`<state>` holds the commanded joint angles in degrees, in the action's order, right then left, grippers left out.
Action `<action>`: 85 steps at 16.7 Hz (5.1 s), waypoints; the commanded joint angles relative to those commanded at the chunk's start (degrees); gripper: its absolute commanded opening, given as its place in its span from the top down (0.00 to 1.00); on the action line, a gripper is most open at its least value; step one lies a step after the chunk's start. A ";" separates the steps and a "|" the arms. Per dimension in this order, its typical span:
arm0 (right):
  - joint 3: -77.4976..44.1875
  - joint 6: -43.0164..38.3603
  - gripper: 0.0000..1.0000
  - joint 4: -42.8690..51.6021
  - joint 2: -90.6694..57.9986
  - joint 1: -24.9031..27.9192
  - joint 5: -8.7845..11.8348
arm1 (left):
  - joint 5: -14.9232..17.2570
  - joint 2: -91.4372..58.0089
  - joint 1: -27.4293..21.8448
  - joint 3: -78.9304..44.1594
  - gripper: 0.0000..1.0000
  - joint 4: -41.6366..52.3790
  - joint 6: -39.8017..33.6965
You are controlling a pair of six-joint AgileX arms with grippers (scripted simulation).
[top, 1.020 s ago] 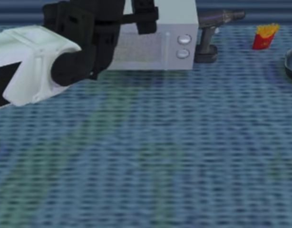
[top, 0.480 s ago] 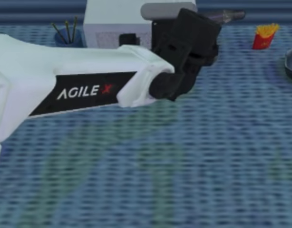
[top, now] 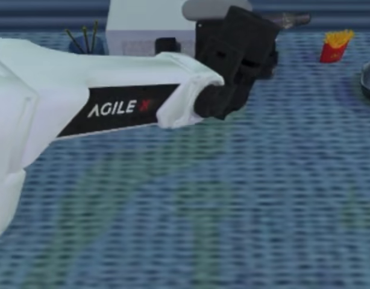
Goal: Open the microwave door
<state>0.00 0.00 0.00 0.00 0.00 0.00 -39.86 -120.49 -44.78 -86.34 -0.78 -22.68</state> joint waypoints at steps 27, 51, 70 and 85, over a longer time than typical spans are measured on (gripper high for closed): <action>0.00 0.00 0.00 0.00 0.00 0.00 0.00 | 3.86 -9.44 4.41 -8.93 1.00 -2.34 3.02; 0.00 0.00 0.00 0.00 0.00 0.00 0.00 | 20.90 -22.09 6.34 -51.24 1.00 60.42 -11.14; 0.00 0.00 0.00 0.00 0.00 0.00 0.00 | 21.79 -22.45 6.67 -53.09 1.00 62.56 -11.76; 0.00 0.00 0.00 0.00 0.00 0.00 0.00 | 22.77 -18.16 6.65 -44.64 1.00 58.19 -8.98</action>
<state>0.00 0.00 0.00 0.00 0.00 0.00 -17.09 -138.66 -38.12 -130.98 57.41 -31.66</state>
